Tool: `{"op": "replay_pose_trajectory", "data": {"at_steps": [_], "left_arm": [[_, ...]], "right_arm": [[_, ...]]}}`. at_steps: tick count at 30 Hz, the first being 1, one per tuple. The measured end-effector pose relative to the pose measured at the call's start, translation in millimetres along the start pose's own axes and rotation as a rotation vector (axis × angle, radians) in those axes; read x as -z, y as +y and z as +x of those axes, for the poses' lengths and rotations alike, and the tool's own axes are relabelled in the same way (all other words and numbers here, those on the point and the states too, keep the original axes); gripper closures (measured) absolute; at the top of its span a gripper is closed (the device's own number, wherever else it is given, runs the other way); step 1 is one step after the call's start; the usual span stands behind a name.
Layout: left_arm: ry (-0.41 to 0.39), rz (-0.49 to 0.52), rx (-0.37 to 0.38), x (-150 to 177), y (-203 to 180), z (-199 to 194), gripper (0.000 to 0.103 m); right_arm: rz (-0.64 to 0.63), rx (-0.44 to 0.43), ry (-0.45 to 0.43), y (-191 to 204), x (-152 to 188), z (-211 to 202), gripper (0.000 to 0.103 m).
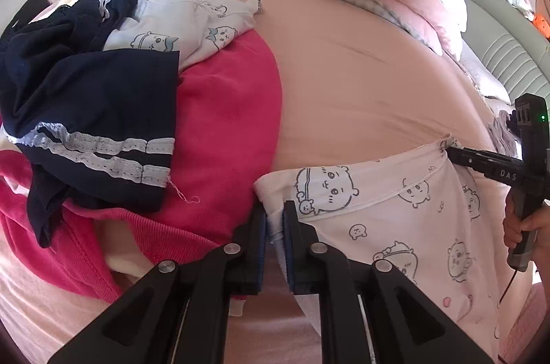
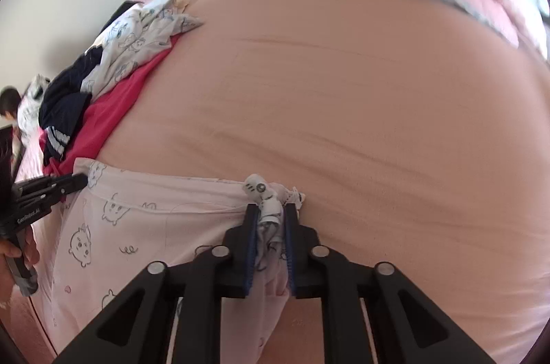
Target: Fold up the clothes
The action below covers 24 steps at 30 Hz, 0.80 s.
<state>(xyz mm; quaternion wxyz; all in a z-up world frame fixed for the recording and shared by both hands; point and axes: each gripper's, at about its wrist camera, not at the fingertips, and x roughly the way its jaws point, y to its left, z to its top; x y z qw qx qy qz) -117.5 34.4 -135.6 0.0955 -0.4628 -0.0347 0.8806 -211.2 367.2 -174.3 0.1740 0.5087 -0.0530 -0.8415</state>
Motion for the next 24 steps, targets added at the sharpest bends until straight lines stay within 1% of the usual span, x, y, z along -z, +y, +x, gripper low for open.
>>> {"op": "replay_pose_trajectory", "data": {"at_steps": [1, 3, 4, 5, 7, 8, 9, 10, 12, 13, 14, 16, 18, 19, 20, 22, 24], "left_arm": [[0.005, 0.005, -0.008, -1, 0, 0, 0.094], [0.014, 0.014, -0.023, -2, 0, 1, 0.090], [0.018, 0.019, -0.031, -3, 0, 2, 0.082], [0.014, 0.032, -0.041, -3, -2, -1, 0.069], [-0.015, 0.078, -0.069, 0, -12, -13, 0.058], [-0.030, 0.102, -0.083, 1, -17, -20, 0.058], [-0.032, 0.125, -0.089, 3, -22, -22, 0.058], [-0.022, 0.149, -0.088, 7, -26, -21, 0.058], [0.015, 0.185, -0.074, 14, -36, -15, 0.058], [0.063, 0.177, -0.045, 20, -40, -5, 0.058], [0.099, 0.165, -0.034, 27, -41, 3, 0.058], [0.129, 0.149, -0.065, 38, -43, 11, 0.057], [0.140, 0.080, -0.078, 42, -43, 1, 0.058], [0.134, 0.041, -0.068, 44, -43, -9, 0.058], [0.117, 0.008, -0.041, 47, -44, -21, 0.058], [0.101, -0.023, -0.014, 58, -51, -40, 0.058], [0.115, -0.039, -0.023, 76, -59, -53, 0.058]], "right_arm": [[0.029, -0.006, 0.014, -6, -1, 0, 0.066], [0.101, -0.045, 0.004, -19, -1, -11, 0.065], [0.134, -0.055, -0.008, -24, -1, -19, 0.065], [0.167, -0.066, -0.019, -29, -1, -27, 0.065], [0.161, -0.031, -0.058, -22, 5, -48, 0.065], [0.156, -0.012, -0.078, -18, 9, -58, 0.065], [0.122, -0.017, -0.069, -8, 14, -64, 0.065], [0.085, -0.026, -0.057, 4, 19, -70, 0.065], [0.013, 0.004, -0.030, 30, 32, -78, 0.065], [-0.015, 0.007, -0.016, 42, 41, -82, 0.065], [-0.031, -0.017, 0.001, 51, 53, -85, 0.065], [-0.052, -0.068, 0.042, 69, 78, -88, 0.065], [-0.082, -0.091, 0.094, 85, 106, -85, 0.065], [-0.106, -0.074, 0.120, 92, 119, -83, 0.065], [-0.124, -0.057, 0.142, 97, 131, -82, 0.065], [-0.157, -0.024, 0.187, 105, 157, -80, 0.065], [-0.168, 0.020, 0.187, 107, 177, -85, 0.065]]}}
